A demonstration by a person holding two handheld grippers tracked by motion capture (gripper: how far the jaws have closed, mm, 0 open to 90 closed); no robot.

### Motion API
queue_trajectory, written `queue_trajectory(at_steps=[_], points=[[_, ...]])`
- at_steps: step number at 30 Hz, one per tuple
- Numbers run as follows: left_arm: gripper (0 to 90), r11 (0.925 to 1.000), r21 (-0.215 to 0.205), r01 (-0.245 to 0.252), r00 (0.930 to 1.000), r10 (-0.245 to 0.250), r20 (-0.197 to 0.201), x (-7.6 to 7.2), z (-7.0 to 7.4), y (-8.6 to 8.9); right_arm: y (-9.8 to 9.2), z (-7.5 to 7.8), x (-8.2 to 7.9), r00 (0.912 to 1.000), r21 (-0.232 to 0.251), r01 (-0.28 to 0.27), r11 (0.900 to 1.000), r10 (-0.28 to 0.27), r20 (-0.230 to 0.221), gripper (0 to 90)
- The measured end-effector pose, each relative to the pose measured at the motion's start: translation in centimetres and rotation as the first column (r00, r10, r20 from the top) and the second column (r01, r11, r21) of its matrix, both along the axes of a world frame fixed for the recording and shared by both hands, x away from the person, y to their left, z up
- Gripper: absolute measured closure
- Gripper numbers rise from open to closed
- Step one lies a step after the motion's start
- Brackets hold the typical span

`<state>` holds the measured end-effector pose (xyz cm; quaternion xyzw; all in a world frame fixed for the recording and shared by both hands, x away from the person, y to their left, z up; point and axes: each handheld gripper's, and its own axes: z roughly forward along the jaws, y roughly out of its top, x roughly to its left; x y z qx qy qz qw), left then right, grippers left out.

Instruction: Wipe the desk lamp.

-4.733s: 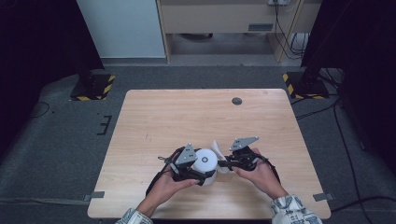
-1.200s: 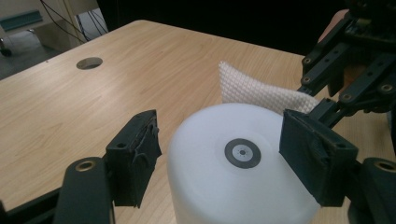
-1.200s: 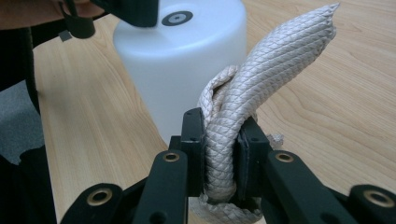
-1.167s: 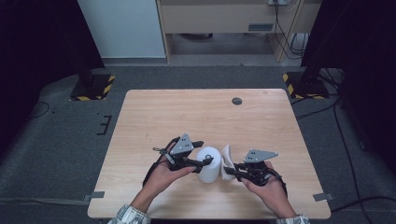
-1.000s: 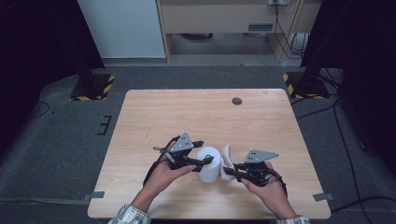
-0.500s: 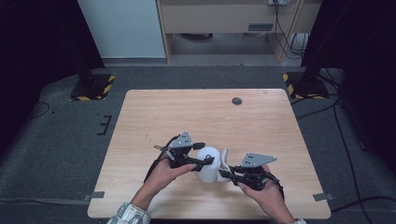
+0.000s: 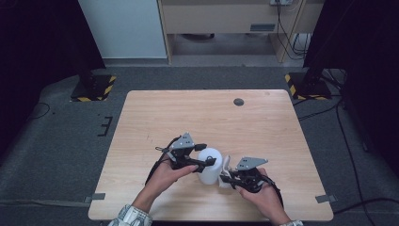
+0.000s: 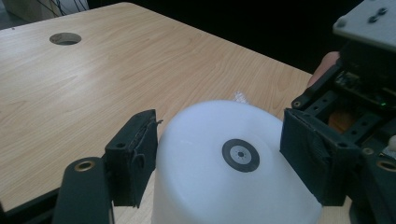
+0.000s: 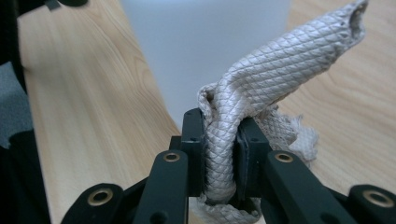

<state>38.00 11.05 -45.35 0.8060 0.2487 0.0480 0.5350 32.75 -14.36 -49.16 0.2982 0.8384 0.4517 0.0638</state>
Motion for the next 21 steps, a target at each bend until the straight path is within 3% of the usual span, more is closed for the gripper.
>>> queue_trajectory(at_steps=[6,10,13,17,21], points=[[27.1,1.0000,-0.004,0.000,1.0000,0.000,-0.008,0.1,0.0,0.0,-0.3,2.2,-1.0,0.9966,0.101,-0.043,0.994,0.035,0.075,76.9],[27.1,1.0000,-0.005,0.000,0.9999,0.000,-0.012,0.1,-0.1,0.0,0.1,2.2,-1.3,0.9939,0.119,-0.083,0.989,0.073,0.082,77.0],[27.1,1.0000,-0.006,0.001,0.9999,-0.001,-0.015,0.1,-0.1,0.0,0.8,1.9,-1.4,0.9907,0.108,-0.119,0.987,0.111,0.079,77.1],[27.1,1.0000,-0.006,0.001,0.9999,-0.001,-0.015,0.2,-0.1,0.0,2.2,0.8,-1.5,0.9874,0.051,-0.150,0.987,0.147,0.058,77.2],[27.1,1.0000,-0.007,0.001,0.9999,-0.001,-0.016,0.2,-0.1,0.0,2.9,0.5,-1.4,0.9855,0.020,-0.163,0.986,0.161,0.053,77.2]])
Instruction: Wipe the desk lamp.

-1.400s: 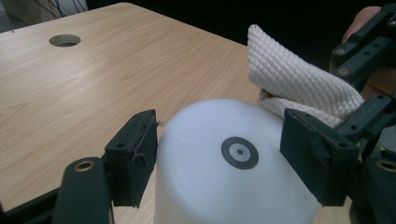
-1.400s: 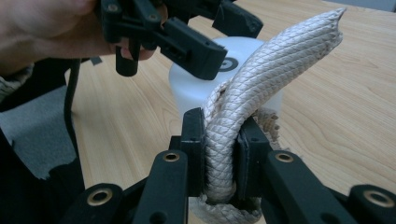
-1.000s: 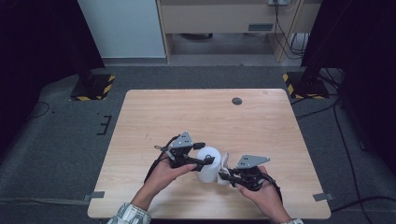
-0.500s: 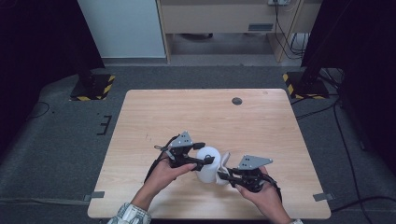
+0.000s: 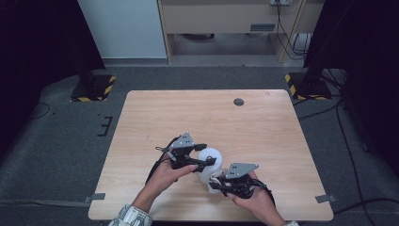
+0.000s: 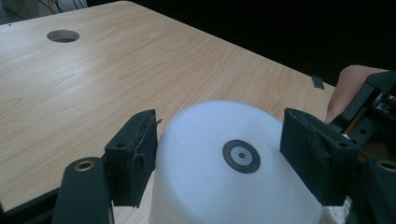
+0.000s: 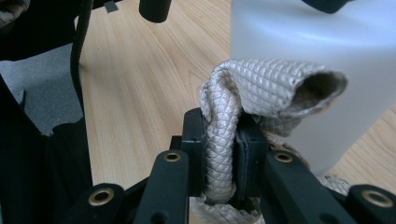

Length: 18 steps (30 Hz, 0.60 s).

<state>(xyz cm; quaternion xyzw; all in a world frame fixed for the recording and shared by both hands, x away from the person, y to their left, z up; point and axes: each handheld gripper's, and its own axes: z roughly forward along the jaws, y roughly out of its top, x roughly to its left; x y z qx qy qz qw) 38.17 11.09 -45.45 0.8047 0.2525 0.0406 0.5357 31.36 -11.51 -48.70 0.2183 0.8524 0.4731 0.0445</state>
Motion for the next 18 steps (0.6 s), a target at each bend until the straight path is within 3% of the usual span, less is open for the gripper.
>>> queue_trajectory(at_steps=[3,8,11,18], points=[[27.1,1.0000,-0.001,0.000,1.0000,0.000,-0.003,0.0,0.0,0.0,-0.1,0.6,-0.1,0.9998,0.016,-0.003,1.000,0.003,0.017,77.2],[27.1,1.0000,0.001,0.001,1.0000,-0.001,-0.004,0.0,0.0,0.0,-0.3,2.3,-0.2,0.9981,0.102,-0.014,0.995,0.008,0.062,77.2],[27.0,1.0000,0.001,0.000,1.0000,0.000,-0.005,0.0,0.0,0.0,0.0,2.0,-0.1,0.9981,0.103,-0.023,0.994,0.017,0.059,77.2],[27.0,1.0000,0.001,-0.001,1.0000,0.001,-0.007,0.0,0.0,0.0,1.0,0.1,0.2,0.9994,0.005,-0.029,1.000,0.029,0.019,77.3]])
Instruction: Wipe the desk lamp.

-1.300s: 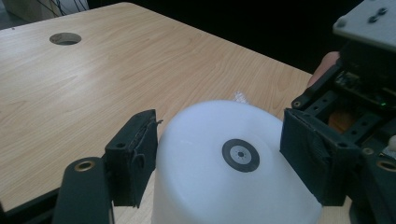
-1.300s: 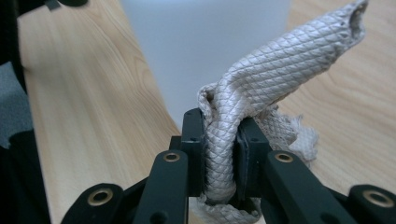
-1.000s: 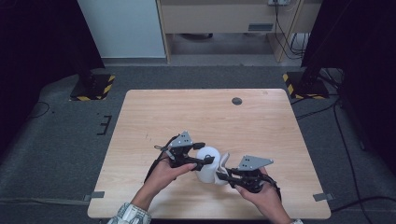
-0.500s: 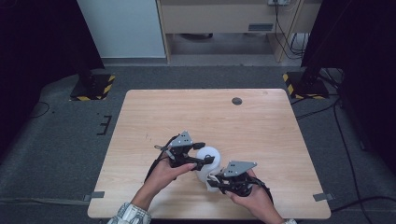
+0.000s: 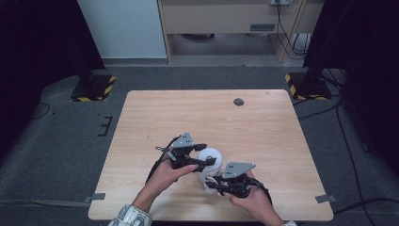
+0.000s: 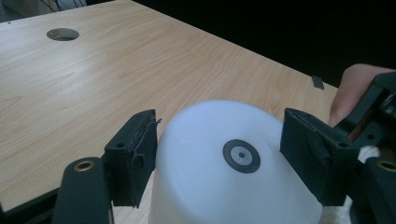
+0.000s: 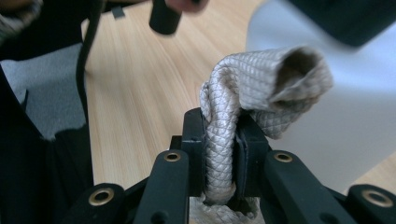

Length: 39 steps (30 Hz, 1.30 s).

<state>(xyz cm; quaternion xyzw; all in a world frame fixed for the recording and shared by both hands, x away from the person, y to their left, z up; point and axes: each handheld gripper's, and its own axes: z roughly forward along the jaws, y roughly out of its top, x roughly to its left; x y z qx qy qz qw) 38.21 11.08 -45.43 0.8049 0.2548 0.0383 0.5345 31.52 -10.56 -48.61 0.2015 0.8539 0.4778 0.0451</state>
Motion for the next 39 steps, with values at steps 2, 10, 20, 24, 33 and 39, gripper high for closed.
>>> queue_trajectory(at_steps=[2,10,20,24,33,39], points=[[27.0,1.0000,-0.001,0.000,1.0000,0.000,0.000,0.0,0.0,0.0,0.0,-0.2,0.0,1.0000,-0.015,0.001,1.000,-0.001,-0.006,77.3],[27.0,1.0000,-0.008,-0.001,1.0000,0.001,-0.007,0.1,-0.1,0.0,-1.4,0.6,-0.1,0.9995,-0.002,0.028,1.000,-0.028,0.016,77.2],[26.9,1.0000,-0.007,-0.001,0.9999,0.001,-0.011,0.1,-0.1,0.1,-0.2,1.2,-0.3,0.9975,0.044,-0.001,0.999,-0.002,0.070,77.3],[26.9,1.0000,-0.009,-0.002,0.9999,0.001,-0.014,0.2,-0.1,0.1,0.4,0.5,-0.1,0.9985,0.017,-0.009,1.000,0.008,0.055,77.3],[26.8,0.9999,-0.014,-0.007,0.9999,0.007,-0.015,0.2,-0.2,0.1,1.1,-1.1,0.2,0.9991,-0.069,-0.024,0.997,0.027,0.033,77.4],[26.8,0.9999,-0.013,-0.005,0.9999,0.005,-0.016,0.2,-0.1,0.1,0.9,-1.5,0.2,0.9995,-0.092,-0.020,0.996,0.022,0.022,77.4]])
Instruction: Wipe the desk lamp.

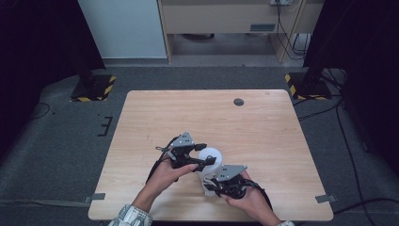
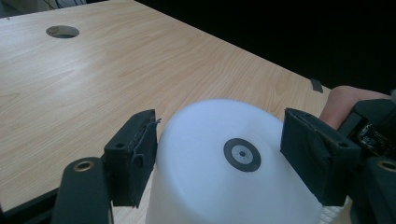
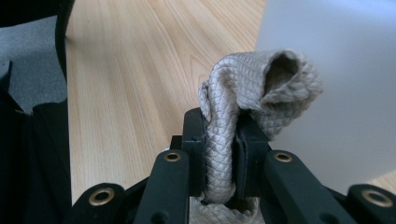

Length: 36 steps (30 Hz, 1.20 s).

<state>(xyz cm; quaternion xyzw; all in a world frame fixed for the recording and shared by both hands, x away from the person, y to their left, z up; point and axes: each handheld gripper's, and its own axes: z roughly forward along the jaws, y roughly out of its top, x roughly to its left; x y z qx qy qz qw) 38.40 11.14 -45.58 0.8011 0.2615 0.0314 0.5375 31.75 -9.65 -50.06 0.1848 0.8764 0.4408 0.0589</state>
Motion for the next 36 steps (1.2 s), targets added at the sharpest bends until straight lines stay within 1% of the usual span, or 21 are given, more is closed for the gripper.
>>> queue_trajectory(at_steps=[5,10,13,16,21,24,26,28,31,33,36], points=[[26.8,1.0000,0.000,0.001,1.0000,-0.001,-0.001,0.0,0.0,0.0,-0.6,-0.2,0.0,0.9999,-0.023,0.010,1.000,-0.010,-0.007,77.3],[26.9,1.0000,-0.002,-0.001,1.0000,0.001,-0.004,0.0,0.0,0.0,-1.9,-0.1,0.1,0.9994,-0.034,0.031,0.999,-0.032,-0.013,77.3],[26.8,1.0000,-0.002,-0.003,1.0000,0.003,-0.004,0.0,0.0,0.0,-2.7,0.0,0.3,0.9984,-0.039,0.056,0.998,-0.056,-0.012,77.3],[26.8,1.0000,-0.002,-0.002,1.0000,0.002,-0.006,0.0,0.0,0.0,-3.5,0.4,0.5,0.9966,-0.029,0.082,0.996,-0.082,-0.005,77.2],[26.8,1.0000,-0.005,-0.001,1.0000,0.001,-0.008,0.1,-0.1,0.0,-4.7,1.5,0.9,0.9915,0.031,0.128,0.991,-0.129,0.018,77.3],[26.8,1.0000,-0.004,-0.002,1.0000,0.002,-0.008,0.1,0.0,0.0,-5.2,2.0,1.0,0.9885,0.061,0.145,0.987,-0.148,0.033,77.2],[26.8,1.0000,-0.004,-0.002,1.0000,0.002,-0.008,0.1,-0.1,0.0,-5.4,2.2,1.1,0.9858,0.083,0.160,0.984,-0.164,0.036,77.2],[26.9,1.0000,-0.006,-0.004,1.0000,0.004,-0.008,0.1,-0.1,0.0,-5.7,2.4,1.3,0.9830,0.109,0.177,0.978,-0.181,0.030,77.3],[27.0,1.0000,-0.006,-0.004,1.0000,0.004,-0.009,0.1,-0.1,0.0,-5.8,2.8,1.0,0.9834,0.136,0.171,0.976,-0.178,0.038,77.3],[26.9,1.0000,-0.008,-0.004,0.9999,0.004,-0.012,0.1,-0.1,0.0,-5.6,3.2,0.7,0.9855,0.153,0.153,0.976,-0.162,0.050,77.3],[26.9,0.9999,-0.010,-0.005,0.9999,0.005,-0.016,0.1,-0.1,0.1,-5.0,2.9,0.3,0.9885,0.151,0.131,0.980,-0.141,0.055,77.3]])
